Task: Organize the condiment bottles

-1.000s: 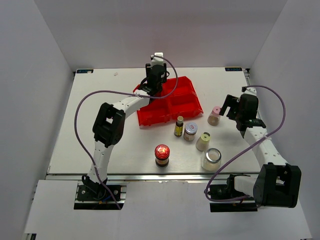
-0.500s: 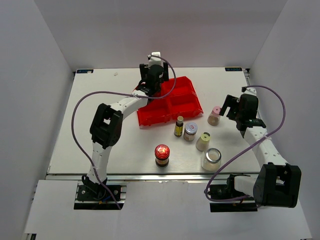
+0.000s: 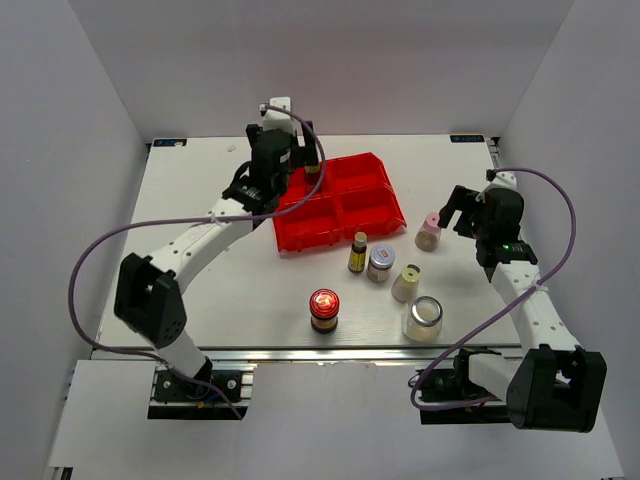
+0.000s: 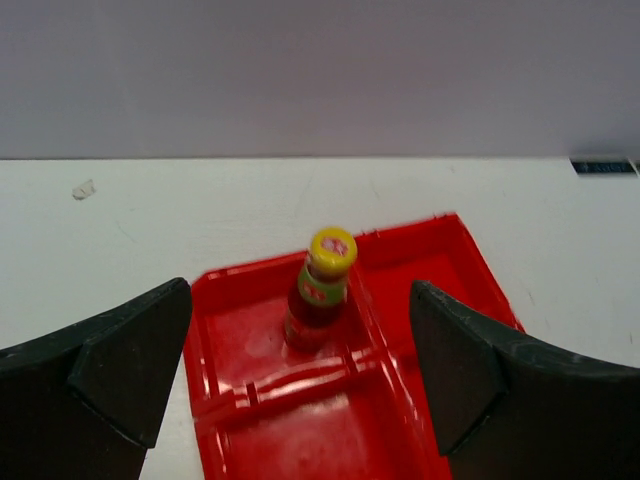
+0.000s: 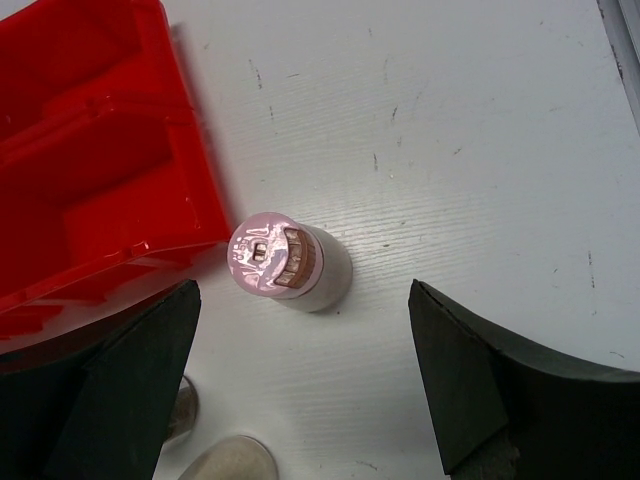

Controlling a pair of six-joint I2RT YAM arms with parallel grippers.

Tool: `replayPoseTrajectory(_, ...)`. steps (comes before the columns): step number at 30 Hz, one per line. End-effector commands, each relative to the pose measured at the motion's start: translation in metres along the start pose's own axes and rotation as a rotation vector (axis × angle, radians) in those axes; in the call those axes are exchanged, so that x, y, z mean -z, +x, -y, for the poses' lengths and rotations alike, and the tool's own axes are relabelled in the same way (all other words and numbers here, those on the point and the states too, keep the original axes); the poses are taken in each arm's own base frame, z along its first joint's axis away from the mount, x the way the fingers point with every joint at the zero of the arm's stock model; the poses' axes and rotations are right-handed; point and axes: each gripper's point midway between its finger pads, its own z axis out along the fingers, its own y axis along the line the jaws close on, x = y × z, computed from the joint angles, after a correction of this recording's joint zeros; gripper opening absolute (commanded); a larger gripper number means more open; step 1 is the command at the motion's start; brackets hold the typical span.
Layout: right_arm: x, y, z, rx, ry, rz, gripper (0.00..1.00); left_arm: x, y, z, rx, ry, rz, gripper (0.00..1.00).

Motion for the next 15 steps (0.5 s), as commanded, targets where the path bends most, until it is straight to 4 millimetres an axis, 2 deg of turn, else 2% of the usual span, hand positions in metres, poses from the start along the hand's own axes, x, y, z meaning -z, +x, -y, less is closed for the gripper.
replayPoseTrajectory(1, 0.001, -0.013, -0.006, 0.0, -0.031, 0.042, 0.89, 0.043, 0.028, 0.038, -0.116, 0.205, -0.09, 0.98)
replayPoseTrajectory(2, 0.0, -0.012, -0.007, -0.004, -0.032, 0.039, 0.89, 0.052, 0.032, 0.045, -0.155, 0.24, -0.087, 0.98)
replayPoseTrajectory(3, -0.001, -0.01, -0.006, -0.002, -0.03, 0.033, 0.89, 0.063, 0.055, 0.05, -0.214, 0.27, -0.121, 0.98)
replayPoseTrajectory(4, -0.003, -0.009, -0.006, -0.006, -0.027, 0.026, 0.89, 0.079, 0.063, 0.068, -0.31, 0.334, -0.11, 0.98)
replayPoseTrajectory(5, -0.003, -0.009, -0.006, -0.006, -0.026, 0.023, 0.89, 0.089, 0.058, 0.078, -0.33, 0.382, -0.069, 0.98)
replayPoseTrajectory(6, -0.005, -0.008, -0.006, -0.008, -0.026, 0.014, 0.89, 0.098, 0.077, 0.083, -0.373, 0.423, -0.091, 0.98)
replayPoseTrajectory(8, -0.007, -0.005, -0.005, -0.01, -0.025, -0.001, 0.89, 0.113, 0.084, 0.102, -0.404, 0.541, -0.075, 0.98)
replayPoseTrajectory(15, -0.008, -0.004, -0.006, -0.004, -0.03, -0.003, 0.89, 0.127, 0.116, 0.132, -0.426, 0.719, -0.143, 0.98)
